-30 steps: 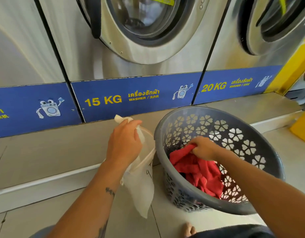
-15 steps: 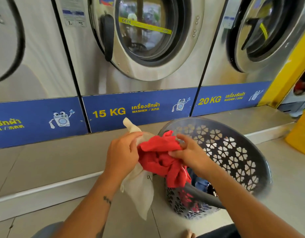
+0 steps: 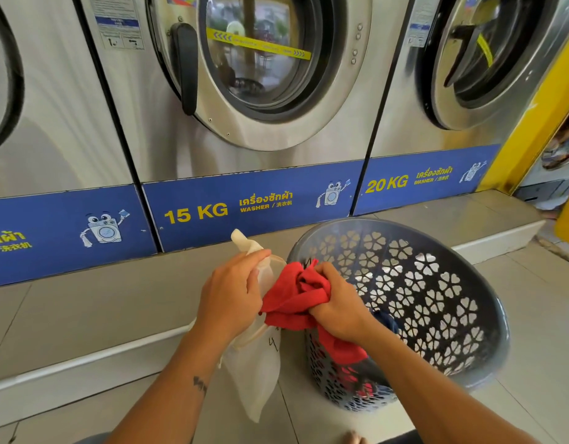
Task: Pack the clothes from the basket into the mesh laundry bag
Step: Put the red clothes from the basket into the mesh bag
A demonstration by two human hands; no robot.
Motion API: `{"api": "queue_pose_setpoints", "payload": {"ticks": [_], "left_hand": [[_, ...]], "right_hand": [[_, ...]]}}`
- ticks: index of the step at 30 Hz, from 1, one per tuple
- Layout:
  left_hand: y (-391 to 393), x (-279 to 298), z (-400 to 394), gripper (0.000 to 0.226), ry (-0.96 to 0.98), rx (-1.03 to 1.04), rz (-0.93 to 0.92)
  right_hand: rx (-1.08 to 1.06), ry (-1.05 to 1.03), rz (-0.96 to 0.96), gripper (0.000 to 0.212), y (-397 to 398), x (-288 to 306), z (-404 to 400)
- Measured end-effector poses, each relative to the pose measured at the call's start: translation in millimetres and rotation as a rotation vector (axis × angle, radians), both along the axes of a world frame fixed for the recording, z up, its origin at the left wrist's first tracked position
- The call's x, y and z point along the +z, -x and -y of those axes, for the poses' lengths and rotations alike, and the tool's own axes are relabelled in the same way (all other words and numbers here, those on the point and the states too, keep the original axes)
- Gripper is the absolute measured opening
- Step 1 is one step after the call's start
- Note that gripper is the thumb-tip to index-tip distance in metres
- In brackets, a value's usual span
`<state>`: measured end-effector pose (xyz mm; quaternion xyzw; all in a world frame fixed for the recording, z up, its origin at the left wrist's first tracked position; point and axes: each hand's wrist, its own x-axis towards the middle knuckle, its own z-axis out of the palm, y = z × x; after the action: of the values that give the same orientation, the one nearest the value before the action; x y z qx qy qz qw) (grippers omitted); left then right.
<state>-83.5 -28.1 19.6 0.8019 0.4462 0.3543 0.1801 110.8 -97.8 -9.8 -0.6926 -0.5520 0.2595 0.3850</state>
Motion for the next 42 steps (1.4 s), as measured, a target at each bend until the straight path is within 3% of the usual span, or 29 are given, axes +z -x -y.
{"api": "queue_pose_setpoints", "payload": {"ticks": [3, 5, 8, 12, 14, 18, 21, 23, 27, 30, 34, 36, 39, 42], "left_hand": [[-2, 3, -4, 0.041, 0.007, 0.002, 0.032], [-3, 6, -8, 0.041, 0.018, -0.002, 0.067], [-3, 12, -14, 0.041, 0.041, -0.012, 0.144], [-2, 26, -16, 0.04, 0.116, -0.039, 0.264], [-1, 28, -16, 0.043, 0.147, -0.043, 0.285], [3, 30, -9, 0.042, 0.184, -0.074, 0.31], [7, 31, -2, 0.041, 0.182, -0.112, 0.287], [11, 28, 0, 0.04, 0.164, -0.103, 0.269], [16, 21, 0, 0.043, 0.146, -0.066, 0.217], [14, 19, 3, 0.045, 0.166, -0.082, 0.214], [0, 18, 18, 0.044, 0.266, -0.125, 0.267], [-2, 20, 23, 0.043, 0.299, -0.114, 0.334], [6, 24, 15, 0.044, 0.313, -0.027, 0.416], [13, 22, 9, 0.044, 0.334, 0.024, 0.44]], "right_hand": [[-0.122, -0.163, 0.049, 0.021, 4, 16, -2], [-0.159, -0.248, 0.029, 0.035, 12, 33, -1], [-0.099, -0.347, -0.081, 0.061, 31, 49, 1], [0.065, -0.344, -0.138, 0.054, 47, 31, -9], [0.205, -0.278, 0.025, 0.048, 51, 18, -14], [0.364, -0.183, 0.869, 0.05, 52, -4, -22], [0.388, -0.046, 1.055, 0.061, 58, -5, -20], [0.394, 0.013, 1.011, 0.068, 60, 4, -21], [0.342, -0.068, 0.858, 0.055, 42, 13, -26], [0.229, -0.107, 0.946, 0.056, 32, 6, -26], [0.166, -0.149, 1.005, 0.041, 43, -4, -31], [0.208, -0.101, 0.927, 0.042, 46, 1, -32], [0.342, 0.03, 0.663, 0.061, 33, 16, -26], [0.392, 0.043, 0.403, 0.058, 12, 31, -17]]}}
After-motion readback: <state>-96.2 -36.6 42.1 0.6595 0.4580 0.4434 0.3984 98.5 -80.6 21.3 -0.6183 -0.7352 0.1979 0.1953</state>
